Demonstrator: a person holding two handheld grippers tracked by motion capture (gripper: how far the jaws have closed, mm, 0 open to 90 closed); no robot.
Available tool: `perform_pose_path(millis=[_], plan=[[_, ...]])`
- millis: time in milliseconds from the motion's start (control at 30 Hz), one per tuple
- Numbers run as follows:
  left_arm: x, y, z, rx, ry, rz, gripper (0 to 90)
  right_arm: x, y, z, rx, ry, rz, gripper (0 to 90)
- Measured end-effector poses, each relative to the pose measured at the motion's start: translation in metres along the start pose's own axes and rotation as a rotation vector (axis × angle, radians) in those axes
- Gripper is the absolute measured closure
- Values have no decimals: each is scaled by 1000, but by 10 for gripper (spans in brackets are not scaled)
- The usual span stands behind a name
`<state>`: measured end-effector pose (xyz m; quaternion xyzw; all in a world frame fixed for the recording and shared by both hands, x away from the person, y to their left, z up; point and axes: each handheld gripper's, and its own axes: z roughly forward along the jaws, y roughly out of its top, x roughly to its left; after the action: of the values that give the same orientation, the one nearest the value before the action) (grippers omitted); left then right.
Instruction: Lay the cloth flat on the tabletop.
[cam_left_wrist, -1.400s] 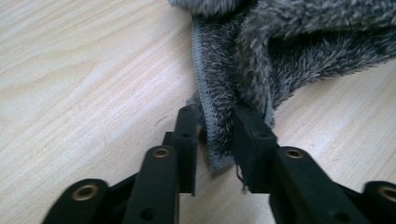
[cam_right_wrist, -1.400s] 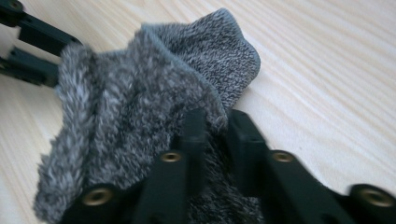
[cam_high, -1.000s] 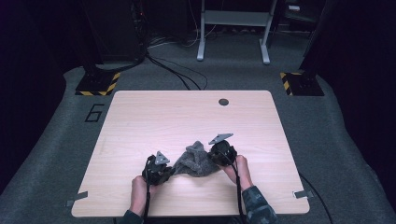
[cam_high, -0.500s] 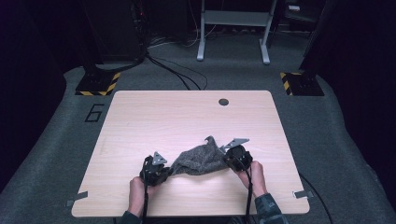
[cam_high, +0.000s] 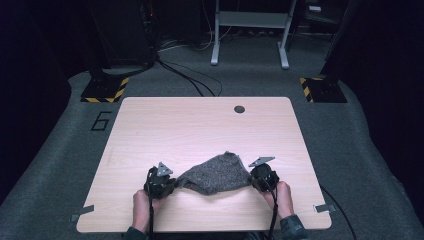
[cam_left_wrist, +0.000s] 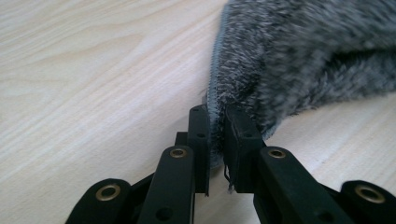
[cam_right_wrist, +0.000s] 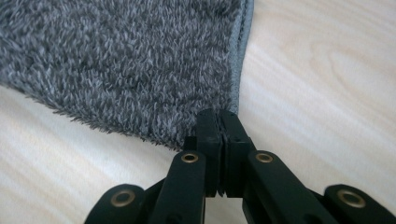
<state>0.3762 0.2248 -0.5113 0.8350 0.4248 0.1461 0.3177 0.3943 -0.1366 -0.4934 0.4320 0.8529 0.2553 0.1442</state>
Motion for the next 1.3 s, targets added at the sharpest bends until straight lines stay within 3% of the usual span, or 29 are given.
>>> perform_pose_path(millis=[100,133,300,433,700,867,1033,1167,1233,1300], plan=[[6,3,1,4,-2,-9,739,-2,-6,-2,10,27,2,863],[8,4,1,11,2,-6,669,-3,-6,-4,3,28,4,830],[23,7,-9,-16,-13,-116,507,-12,2,-13,-69,47,22,624],[28,8,-16,-18,-3,-154,452,-17,18,-15,-107,52,28,526],[20,10,-10,35,-50,-125,379,-14,54,4,-128,45,-34,482],[15,12,-1,63,-55,-106,356,-15,75,23,-118,36,-59,471],[12,14,2,90,-26,-87,430,-20,89,44,-94,60,-55,484],[9,14,2,91,3,-49,522,-16,94,62,-45,36,-99,511],[8,14,2,94,6,-50,546,-13,94,67,-20,22,-94,575],[7,15,3,97,18,-43,571,-13,94,70,-28,20,-108,656]])
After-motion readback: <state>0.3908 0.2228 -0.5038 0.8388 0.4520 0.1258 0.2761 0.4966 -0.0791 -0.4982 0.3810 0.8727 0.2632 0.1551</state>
